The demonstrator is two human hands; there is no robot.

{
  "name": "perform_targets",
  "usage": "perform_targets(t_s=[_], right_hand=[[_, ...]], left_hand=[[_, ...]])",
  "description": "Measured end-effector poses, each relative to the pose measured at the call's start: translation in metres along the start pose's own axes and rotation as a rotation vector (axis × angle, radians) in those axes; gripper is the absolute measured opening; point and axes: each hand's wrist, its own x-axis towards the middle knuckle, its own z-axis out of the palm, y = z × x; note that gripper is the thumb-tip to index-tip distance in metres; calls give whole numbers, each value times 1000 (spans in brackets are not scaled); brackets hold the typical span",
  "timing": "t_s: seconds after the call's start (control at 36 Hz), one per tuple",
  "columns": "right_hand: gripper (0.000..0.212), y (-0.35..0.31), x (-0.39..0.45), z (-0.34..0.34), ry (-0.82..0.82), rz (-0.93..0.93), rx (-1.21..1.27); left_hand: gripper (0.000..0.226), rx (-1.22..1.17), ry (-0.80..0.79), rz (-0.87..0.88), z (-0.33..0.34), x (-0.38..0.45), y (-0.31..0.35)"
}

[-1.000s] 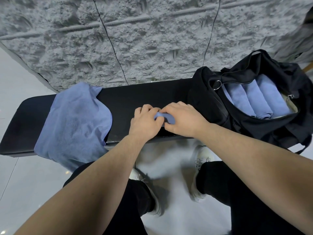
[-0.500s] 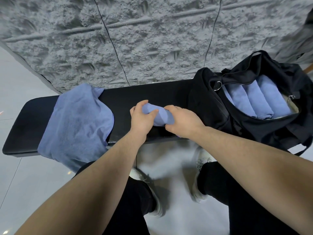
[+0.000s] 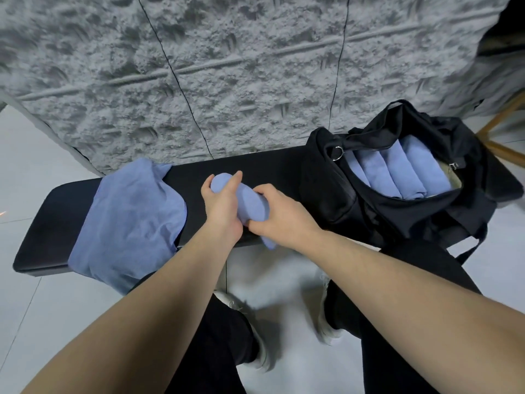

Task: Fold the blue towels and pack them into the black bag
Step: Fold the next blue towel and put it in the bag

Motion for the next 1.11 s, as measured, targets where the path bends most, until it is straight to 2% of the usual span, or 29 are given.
perform_targets(t_s=[0.08, 0.17, 0.25, 0.31, 0.44, 0.56, 0.69, 0.78, 0.89, 1.0, 1.06, 1.11], right_hand=[[54, -1, -6, -4, -38, 38, 179], [52, -4, -9, -18, -78, 85, 320], [73, -8, -7, -38, -117, 147, 461], [76, -9, -7, -50, -131, 166, 566], [59, -3, -13, -79, -166, 147, 711], [50, 8, -17, -106, -128, 193, 798], [44, 19, -27, -142, -1, 308, 751], [31, 29, -32, -165, 77, 426, 796], [32, 49, -38, -191, 144, 491, 854], [30, 76, -49, -215, 149, 559, 879], [35, 91, -52, -224, 137, 600, 887], [38, 103, -56, -231, 143, 643, 875]], left_hand=[[51, 12, 20, 25, 3, -7, 1], [42, 40, 8, 68, 11, -16, 3], [44, 78, -56, 90, 24, -27, 8], [53, 96, -83, 68, 36, -35, 11], [58, 22, -89, -10, 69, -52, 16], [37, -13, -64, -53, 97, -68, 19], [38, 62, -195, -78, 136, -84, 11], [44, 169, -267, -75, 157, -93, 2], [59, 379, -333, 62, 181, -96, -15], [58, 801, -325, 391, 197, -110, -27], [57, 846, -294, 550, 201, -114, -36], [47, 854, -289, 712, 205, -119, -43]])
